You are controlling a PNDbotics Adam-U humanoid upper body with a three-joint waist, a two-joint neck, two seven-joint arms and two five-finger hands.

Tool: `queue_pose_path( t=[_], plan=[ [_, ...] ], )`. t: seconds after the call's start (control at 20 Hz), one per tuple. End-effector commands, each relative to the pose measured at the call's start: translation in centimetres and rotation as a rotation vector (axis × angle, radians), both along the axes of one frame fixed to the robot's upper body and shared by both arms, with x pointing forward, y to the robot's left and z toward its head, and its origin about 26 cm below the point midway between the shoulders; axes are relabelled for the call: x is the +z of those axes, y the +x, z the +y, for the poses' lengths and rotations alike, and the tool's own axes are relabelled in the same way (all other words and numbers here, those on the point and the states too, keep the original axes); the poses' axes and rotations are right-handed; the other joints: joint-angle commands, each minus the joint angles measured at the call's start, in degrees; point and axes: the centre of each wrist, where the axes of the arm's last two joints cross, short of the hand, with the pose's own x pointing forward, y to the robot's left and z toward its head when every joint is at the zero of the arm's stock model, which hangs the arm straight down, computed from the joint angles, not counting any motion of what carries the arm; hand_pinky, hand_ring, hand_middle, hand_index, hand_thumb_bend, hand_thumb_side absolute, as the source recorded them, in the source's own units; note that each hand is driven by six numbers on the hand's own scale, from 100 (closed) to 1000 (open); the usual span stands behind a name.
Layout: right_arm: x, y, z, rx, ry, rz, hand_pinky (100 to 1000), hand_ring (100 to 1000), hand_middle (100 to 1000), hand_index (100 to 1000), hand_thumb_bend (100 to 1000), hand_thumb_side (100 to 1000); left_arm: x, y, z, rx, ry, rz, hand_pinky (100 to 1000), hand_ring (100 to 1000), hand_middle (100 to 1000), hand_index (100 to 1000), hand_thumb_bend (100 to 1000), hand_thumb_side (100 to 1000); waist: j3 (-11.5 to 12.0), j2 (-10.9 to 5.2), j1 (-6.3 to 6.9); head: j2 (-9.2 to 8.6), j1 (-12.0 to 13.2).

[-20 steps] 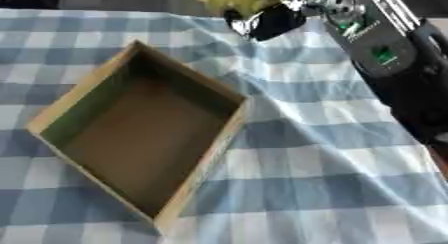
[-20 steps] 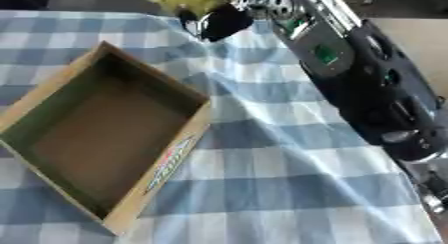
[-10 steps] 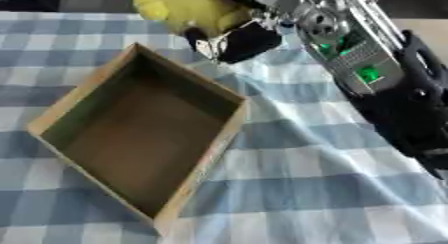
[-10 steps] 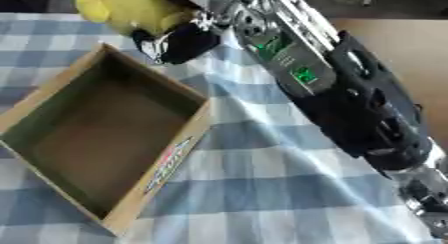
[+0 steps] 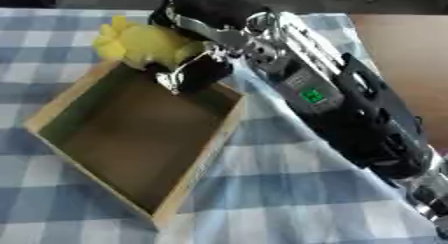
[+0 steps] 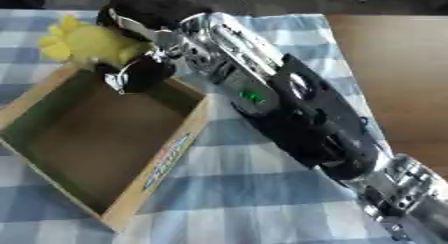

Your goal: Pick up objects on the table and place them in the box.

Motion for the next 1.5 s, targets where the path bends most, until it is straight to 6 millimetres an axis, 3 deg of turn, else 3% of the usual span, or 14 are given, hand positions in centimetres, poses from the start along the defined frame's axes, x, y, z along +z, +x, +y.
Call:
queue_pose_path(
  t=[0.05,0.55,0.6,0.8,0.9,1.15,1.25,1.3,1.4,1.45,1.5],
  plan=[
    [-0.1,0.5,0.7,-0.028,-0.042,-0.044,700,611,397,510,100,402,0.8,-0.1,0.2,0.000,0.016,-0.031,609,559,537,892,100,804,0.0,-1.34,0.12,0.33,-0.3],
    [-2.0,2.0,1.5,-0.034,-0.124,0.024,701,625,416,537,100,397,0.7,-0.1,0.2,-0.002,0.017,-0.029,609,560,537,892,100,804,0.0,-1.40,0.08,0.31,-0.5],
    [-2.1,2.1,1.5,-0.033,-0.126,0.029,723,690,524,681,100,440,0.8,-0.1,0.2,-0.003,0.017,-0.030,608,560,537,892,100,812,0.1,-1.37,0.04,0.29,-0.6],
    [-4.4,2.9,2.7,0.025,-0.218,0.142,740,728,592,738,100,491,0.8,-0.1,0.1,-0.008,0.018,-0.029,608,560,537,892,100,805,0.5,-1.40,-0.15,0.31,-1.1],
    [-4.8,3.1,3.1,0.041,-0.271,0.164,759,765,663,798,100,477,0.8,-0.1,0.1,-0.008,0.017,-0.030,608,560,537,892,100,803,0.5,-1.44,-0.17,0.31,-1.2],
    [-4.7,3.5,3.0,0.054,-0.379,0.194,779,792,715,844,100,477,0.8,-0.1,0.1,-0.009,0.015,-0.032,608,561,537,892,100,803,0.5,-1.53,-0.16,0.28,-1.2],
    [-4.5,3.6,2.8,0.055,-0.416,0.200,785,800,734,869,227,474,0.8,-0.1,0.1,-0.009,0.015,-0.032,608,561,537,892,100,803,0.5,-1.57,-0.14,0.26,-1.2],
    [-4.3,3.6,2.7,0.055,-0.432,0.202,788,803,743,889,338,462,0.8,-0.1,0.1,-0.010,0.015,-0.032,608,561,538,892,100,803,0.4,-1.59,-0.12,0.26,-1.2],
    [-3.8,3.5,2.5,0.052,-0.454,0.204,790,807,748,901,412,452,0.8,-0.1,0.1,-0.010,0.016,-0.031,608,561,537,892,100,803,0.4,-1.61,-0.05,0.25,-1.2],
    [-3.4,3.4,2.4,0.048,-0.457,0.201,793,814,758,924,533,443,0.8,-0.1,0.1,-0.010,0.016,-0.031,608,562,538,892,100,803,0.3,-1.62,-0.01,0.24,-1.2],
    [-3.0,3.2,2.3,0.043,-0.456,0.192,795,817,764,936,568,456,0.8,-0.1,0.1,-0.010,0.016,-0.031,608,562,538,892,100,803,0.3,-1.64,0.02,0.23,-1.2]
  ],
)
